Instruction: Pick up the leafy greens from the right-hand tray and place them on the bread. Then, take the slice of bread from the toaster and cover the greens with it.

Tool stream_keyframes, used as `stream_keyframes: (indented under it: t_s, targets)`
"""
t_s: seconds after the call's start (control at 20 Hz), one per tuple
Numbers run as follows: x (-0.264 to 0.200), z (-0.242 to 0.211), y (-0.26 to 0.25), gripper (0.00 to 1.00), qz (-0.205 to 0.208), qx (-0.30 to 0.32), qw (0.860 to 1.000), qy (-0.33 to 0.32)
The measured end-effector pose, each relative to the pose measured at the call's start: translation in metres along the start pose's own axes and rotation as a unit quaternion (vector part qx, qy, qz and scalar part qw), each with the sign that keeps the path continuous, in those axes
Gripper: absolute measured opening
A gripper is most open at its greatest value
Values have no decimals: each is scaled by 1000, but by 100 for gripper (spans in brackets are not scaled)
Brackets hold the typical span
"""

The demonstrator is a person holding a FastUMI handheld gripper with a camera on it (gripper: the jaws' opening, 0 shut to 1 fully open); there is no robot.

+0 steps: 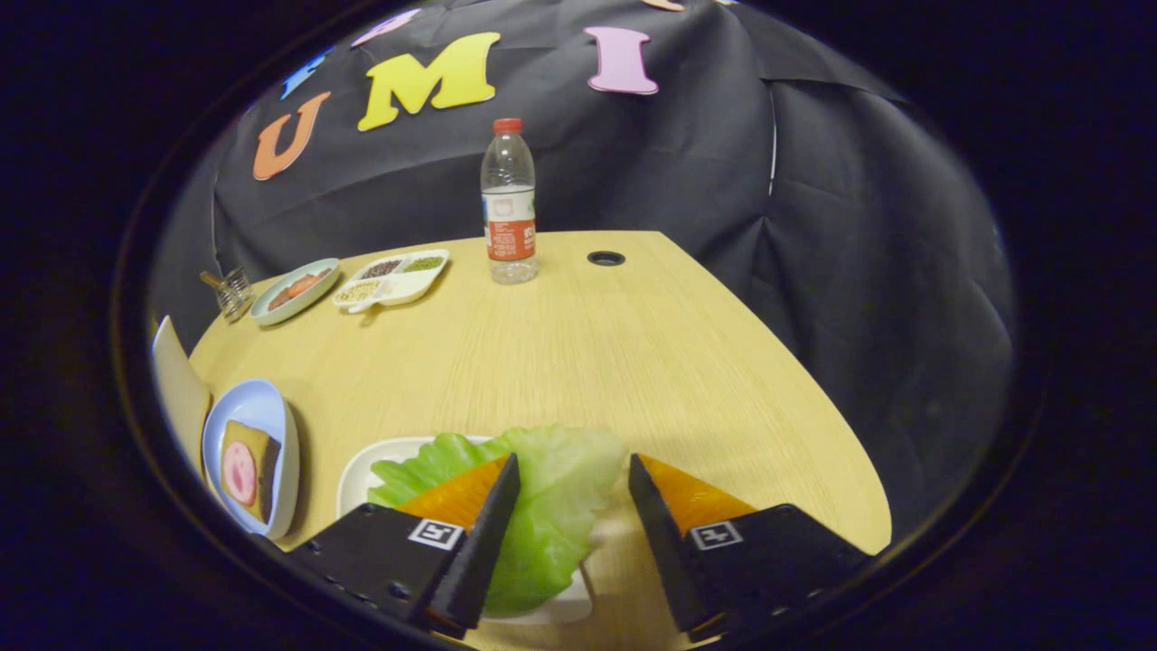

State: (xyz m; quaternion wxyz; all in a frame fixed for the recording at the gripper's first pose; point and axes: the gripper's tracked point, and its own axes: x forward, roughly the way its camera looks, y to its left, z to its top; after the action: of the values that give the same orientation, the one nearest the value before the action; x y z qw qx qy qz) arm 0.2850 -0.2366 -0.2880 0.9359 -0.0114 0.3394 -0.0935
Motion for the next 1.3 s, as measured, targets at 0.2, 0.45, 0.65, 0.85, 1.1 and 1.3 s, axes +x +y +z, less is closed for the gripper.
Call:
stream_keyframes:
  t_s: [0.2,0.45,0.65,0.85,1.1,1.3]
  targets:
    - [-12,12,0,24,5,21,999,-28]
    - [-53,36,4,0,4,16,996,-89]
    - [-86,47,17,0,7,5,993,-117]
    - [-122,61,33,0,8,-1,990,-144]
    - [-164,74,62,0,10,-9,984,-176]
    - [-181,75,98,0,21,-8,982,-187]
